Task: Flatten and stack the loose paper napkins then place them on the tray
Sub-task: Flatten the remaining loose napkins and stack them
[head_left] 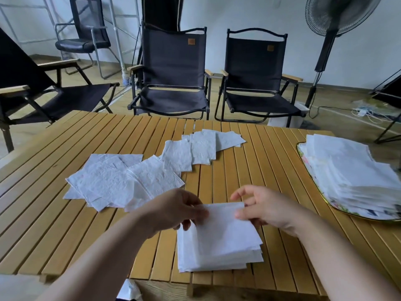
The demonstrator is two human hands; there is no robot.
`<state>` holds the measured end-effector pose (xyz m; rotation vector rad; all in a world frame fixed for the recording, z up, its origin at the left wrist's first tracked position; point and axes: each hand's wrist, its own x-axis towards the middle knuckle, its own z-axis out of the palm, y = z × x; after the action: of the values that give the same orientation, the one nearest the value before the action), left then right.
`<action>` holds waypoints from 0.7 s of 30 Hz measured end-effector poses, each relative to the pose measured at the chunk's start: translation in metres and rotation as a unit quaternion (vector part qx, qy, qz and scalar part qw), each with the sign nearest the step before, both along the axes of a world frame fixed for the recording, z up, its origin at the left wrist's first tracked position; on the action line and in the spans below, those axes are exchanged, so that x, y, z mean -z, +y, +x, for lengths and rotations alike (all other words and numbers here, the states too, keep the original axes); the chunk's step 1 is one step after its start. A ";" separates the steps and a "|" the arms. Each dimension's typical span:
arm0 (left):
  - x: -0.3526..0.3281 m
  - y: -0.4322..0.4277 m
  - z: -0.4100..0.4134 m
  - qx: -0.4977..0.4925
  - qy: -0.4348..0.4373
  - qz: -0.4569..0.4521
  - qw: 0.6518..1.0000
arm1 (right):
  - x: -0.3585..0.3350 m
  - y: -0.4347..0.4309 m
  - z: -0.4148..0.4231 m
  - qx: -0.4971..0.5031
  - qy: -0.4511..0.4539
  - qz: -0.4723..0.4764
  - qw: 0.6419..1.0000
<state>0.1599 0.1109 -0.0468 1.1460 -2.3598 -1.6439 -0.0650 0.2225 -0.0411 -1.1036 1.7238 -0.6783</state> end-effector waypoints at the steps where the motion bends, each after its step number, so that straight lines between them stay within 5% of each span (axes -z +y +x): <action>1: 0.004 0.001 -0.002 0.013 -0.036 -0.037 0.999 | 0.003 0.000 0.002 -0.022 0.056 0.032 0.998; 4: 0.017 0.000 -0.009 0.023 -0.096 -0.137 0.986 | 0.014 -0.010 0.012 -0.037 0.181 0.074 0.980; 7: 0.020 -0.008 -0.011 -0.067 -0.087 -0.217 0.970 | 0.017 -0.024 0.022 0.047 0.262 0.023 0.964; 11: 0.029 -0.030 -0.004 -0.105 -0.159 -0.342 0.920 | 0.026 -0.058 0.034 0.135 0.254 -0.075 0.955; 16: 0.041 -0.057 0.001 -0.100 -0.210 -0.322 0.918 | 0.038 -0.133 0.036 0.063 0.312 -0.131 0.939; 21: 0.042 -0.072 0.004 -0.089 -0.222 -0.288 0.927 | 0.058 -0.175 0.009 -0.009 0.386 -0.066 0.920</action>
<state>0.1637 0.0393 -0.0891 1.6357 -2.6022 -0.5916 -0.0558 0.0473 -0.0989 -1.6200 2.3404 -0.3576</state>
